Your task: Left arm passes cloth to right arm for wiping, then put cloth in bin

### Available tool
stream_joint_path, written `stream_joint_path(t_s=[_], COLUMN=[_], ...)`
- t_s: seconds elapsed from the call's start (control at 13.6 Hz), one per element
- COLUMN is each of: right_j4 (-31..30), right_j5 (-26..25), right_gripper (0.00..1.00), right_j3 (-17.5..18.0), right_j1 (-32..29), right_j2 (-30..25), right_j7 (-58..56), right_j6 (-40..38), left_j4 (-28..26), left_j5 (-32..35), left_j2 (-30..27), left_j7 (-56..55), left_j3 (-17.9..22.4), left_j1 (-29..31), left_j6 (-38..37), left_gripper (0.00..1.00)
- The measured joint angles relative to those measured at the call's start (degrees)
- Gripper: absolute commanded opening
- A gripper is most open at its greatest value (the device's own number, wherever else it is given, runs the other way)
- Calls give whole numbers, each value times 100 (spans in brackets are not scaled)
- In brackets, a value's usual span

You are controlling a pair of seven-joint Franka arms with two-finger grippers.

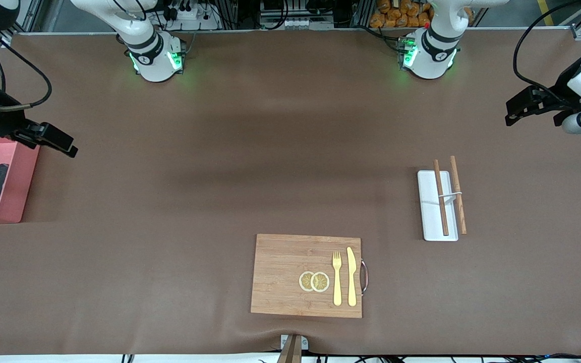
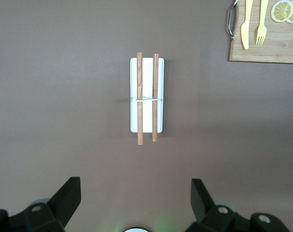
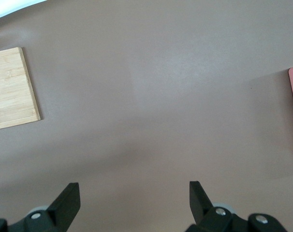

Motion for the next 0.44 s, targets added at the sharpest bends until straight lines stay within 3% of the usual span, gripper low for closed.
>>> stream_joint_path(t_s=[0.44], right_j4=[43], right_j5=[-215], right_gripper=[100], right_j3=[8], right_j1=[3], right_j2=[0], right_j7=[-8], right_j6=[7], left_j4=[5], left_j5=[-84], left_j2=[0], left_j7=[0], left_j3=[2], left_j1=[16], left_j6=[0], left_gripper=[100])
